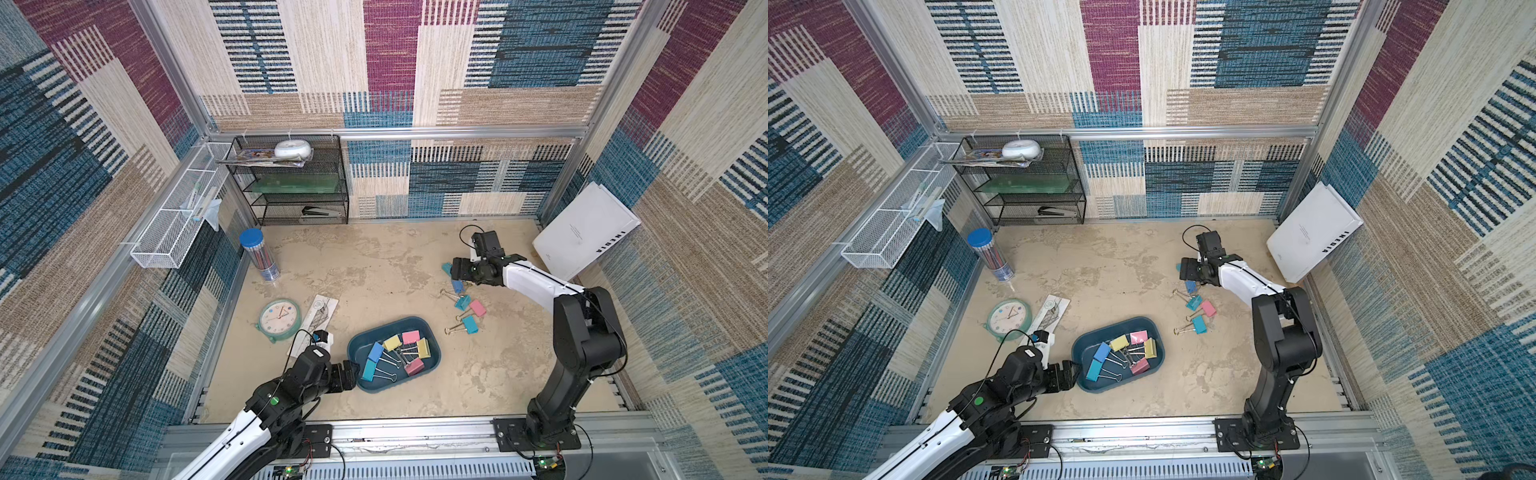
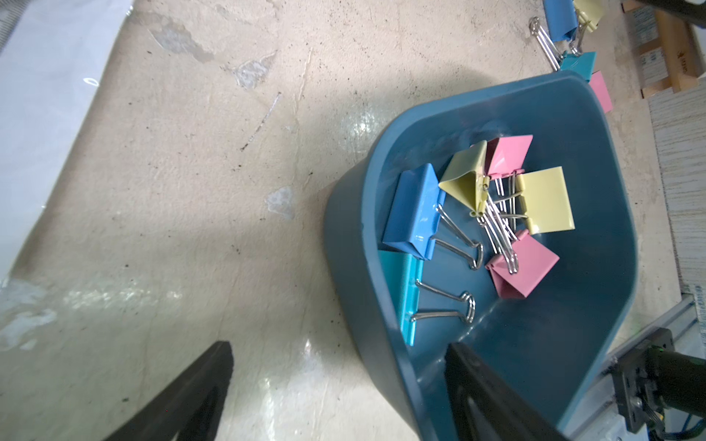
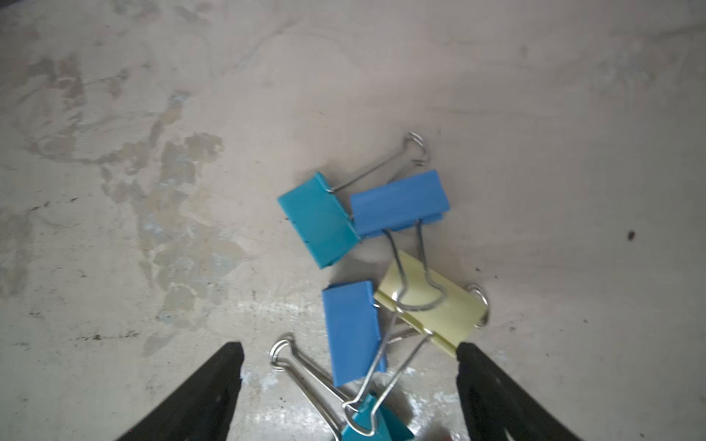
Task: Put the binder clips in the storage box
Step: Pick up the binder clip at the center of the board.
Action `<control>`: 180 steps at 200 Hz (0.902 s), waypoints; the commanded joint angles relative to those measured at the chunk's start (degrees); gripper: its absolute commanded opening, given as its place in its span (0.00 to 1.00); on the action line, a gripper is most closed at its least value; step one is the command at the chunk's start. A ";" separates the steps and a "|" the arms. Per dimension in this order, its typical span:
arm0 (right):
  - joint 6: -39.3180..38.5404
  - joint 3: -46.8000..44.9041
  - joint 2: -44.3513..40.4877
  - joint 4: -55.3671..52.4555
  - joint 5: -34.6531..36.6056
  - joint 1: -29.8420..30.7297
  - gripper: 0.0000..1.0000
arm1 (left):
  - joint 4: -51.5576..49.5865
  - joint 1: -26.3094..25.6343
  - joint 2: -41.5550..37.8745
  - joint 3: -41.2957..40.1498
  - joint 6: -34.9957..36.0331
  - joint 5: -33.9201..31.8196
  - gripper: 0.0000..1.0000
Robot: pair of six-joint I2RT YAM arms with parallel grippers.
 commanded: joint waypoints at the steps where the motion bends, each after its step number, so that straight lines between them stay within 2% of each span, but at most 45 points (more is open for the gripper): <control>1: 4.38 -1.35 -0.15 1.48 0.16 -0.37 0.91 | 2.41 0.13 0.74 0.18 1.38 1.25 0.91; 96: 3.42 3.15 6.71 1.39 3.29 -1.82 0.86 | 3.76 0.69 2.58 0.05 1.88 1.56 0.91; 180: 3.86 5.04 10.00 0.44 5.47 -1.91 0.77 | 3.76 0.90 2.62 -0.01 1.90 1.74 0.91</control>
